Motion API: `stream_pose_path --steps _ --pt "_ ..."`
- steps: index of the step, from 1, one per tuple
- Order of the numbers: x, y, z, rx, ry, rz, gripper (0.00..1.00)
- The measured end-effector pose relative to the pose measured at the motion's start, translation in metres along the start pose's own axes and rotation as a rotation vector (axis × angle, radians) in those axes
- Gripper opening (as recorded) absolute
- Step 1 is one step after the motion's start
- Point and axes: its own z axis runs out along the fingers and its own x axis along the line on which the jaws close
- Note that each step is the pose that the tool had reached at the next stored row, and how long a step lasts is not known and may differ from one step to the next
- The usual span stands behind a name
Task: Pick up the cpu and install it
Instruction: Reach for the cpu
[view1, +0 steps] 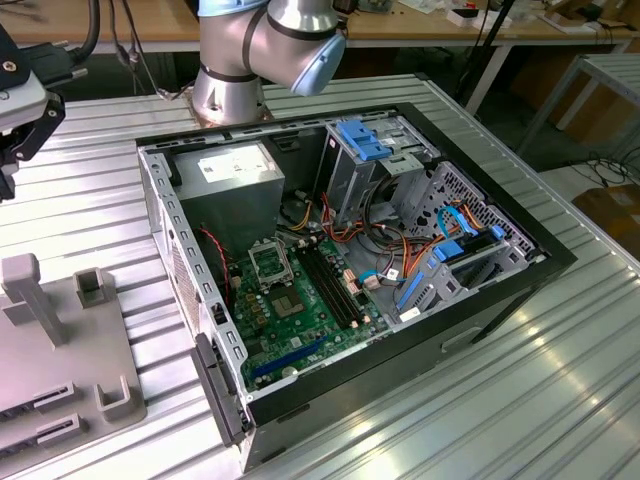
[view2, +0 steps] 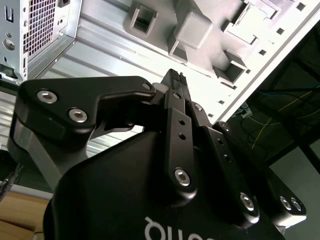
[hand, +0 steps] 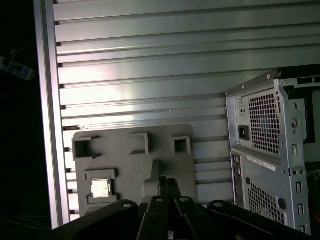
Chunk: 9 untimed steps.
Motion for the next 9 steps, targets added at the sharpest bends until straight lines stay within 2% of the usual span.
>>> stream_pose_path --steps 9 --pt "0.0008 -0.0004 -0.0001 0.0001 0.0002 0.000 0.11"
